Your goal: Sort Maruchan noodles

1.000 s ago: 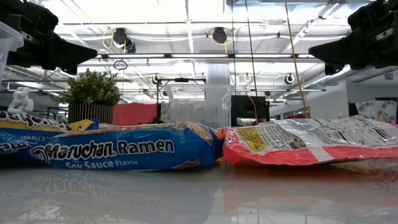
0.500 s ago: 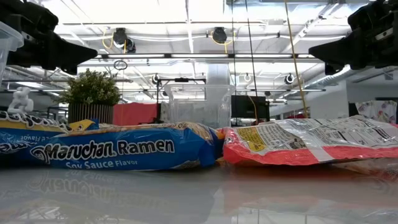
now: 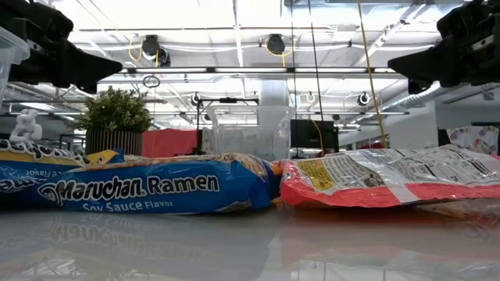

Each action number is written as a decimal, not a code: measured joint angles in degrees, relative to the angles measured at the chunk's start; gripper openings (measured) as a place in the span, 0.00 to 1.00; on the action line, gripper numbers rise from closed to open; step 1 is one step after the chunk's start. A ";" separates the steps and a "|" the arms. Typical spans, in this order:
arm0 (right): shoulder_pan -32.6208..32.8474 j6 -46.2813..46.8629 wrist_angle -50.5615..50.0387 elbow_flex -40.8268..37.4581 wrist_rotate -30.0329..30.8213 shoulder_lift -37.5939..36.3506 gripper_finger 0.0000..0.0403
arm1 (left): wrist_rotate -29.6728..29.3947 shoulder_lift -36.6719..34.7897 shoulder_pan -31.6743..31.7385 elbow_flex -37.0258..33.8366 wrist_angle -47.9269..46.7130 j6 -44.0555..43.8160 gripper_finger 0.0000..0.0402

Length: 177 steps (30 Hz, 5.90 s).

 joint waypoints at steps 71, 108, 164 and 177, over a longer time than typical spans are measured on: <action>-1.28 15.93 -49.16 51.43 25.62 53.04 0.00 | -0.01 0.01 0.00 -0.04 2.50 -9.20 0.02; -1.32 42.11 -55.66 30.04 17.80 53.91 0.52 | -6.01 9.37 0.00 7.46 2.34 -11.96 0.02; -2.97 21.08 -39.08 37.83 29.04 50.23 0.00 | -14.61 28.25 0.02 15.91 12.05 -2.32 0.02; 6.84 -6.41 -21.31 46.20 48.22 50.44 0.00 | -16.49 28.25 0.02 15.91 12.36 -2.64 0.02</action>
